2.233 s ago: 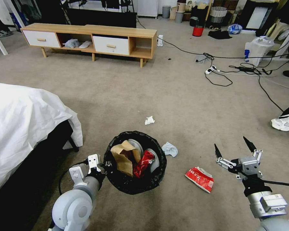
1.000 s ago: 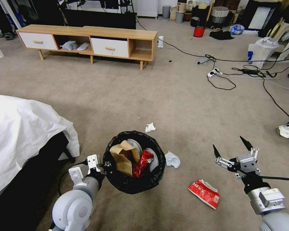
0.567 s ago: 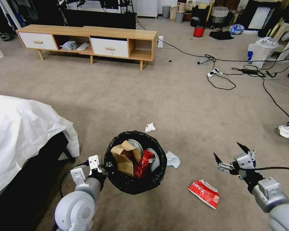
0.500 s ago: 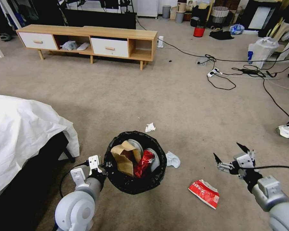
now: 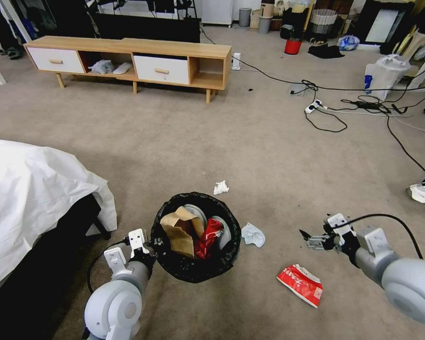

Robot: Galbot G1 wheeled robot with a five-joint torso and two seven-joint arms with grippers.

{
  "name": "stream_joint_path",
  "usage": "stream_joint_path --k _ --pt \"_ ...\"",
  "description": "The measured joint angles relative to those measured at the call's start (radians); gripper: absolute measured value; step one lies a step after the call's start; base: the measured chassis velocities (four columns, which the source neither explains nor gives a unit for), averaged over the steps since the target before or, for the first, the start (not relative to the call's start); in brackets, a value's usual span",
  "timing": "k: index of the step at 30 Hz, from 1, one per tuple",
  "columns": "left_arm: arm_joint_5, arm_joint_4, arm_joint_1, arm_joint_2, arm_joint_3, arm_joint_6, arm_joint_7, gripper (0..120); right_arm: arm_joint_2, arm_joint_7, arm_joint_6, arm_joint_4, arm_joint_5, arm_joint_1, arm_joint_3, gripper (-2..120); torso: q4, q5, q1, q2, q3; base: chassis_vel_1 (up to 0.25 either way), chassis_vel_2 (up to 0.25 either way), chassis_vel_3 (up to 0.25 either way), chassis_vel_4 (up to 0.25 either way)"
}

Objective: Pick up the trash bin, then pick up the garbage from the floor and place it into the trash bin.

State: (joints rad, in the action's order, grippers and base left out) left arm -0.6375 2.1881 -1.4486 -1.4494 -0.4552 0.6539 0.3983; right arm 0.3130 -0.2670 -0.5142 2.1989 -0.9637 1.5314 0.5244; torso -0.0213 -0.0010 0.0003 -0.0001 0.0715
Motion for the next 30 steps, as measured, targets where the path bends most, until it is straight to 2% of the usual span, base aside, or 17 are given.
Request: stream_joint_path --k 4,13,19,30 --pt "0.005 -0.009 0.000 -0.005 -0.005 -0.001 -0.001 2 -0.066 0.019 -0.050 0.013 -0.066 -0.019 0.008 100 0.0001 -0.0001 0.000 0.000 0.000 0.000 0.000 0.000 0.000" --pt "0.007 -0.016 0.001 -0.011 -0.010 -0.002 -0.001 2 -0.154 0.066 -0.148 0.036 -0.193 -0.024 0.048 100 0.0001 0.0000 0.000 0.000 0.000 0.000 0.000 0.000 0.000" --pt "0.010 -0.019 0.000 -0.012 -0.011 -0.005 -0.006 2 -0.249 0.103 -0.223 0.033 -0.291 0.047 0.133 100 0.0001 -0.0003 0.000 0.000 0.000 0.000 0.000 0.000 0.000" --pt "0.029 -0.019 -0.013 -0.010 -0.010 -0.014 -0.018 2 -0.343 0.127 -0.228 0.015 -0.324 0.101 0.138 100 0.0001 0.0000 0.000 0.000 0.000 0.000 0.000 0.000 0.000"
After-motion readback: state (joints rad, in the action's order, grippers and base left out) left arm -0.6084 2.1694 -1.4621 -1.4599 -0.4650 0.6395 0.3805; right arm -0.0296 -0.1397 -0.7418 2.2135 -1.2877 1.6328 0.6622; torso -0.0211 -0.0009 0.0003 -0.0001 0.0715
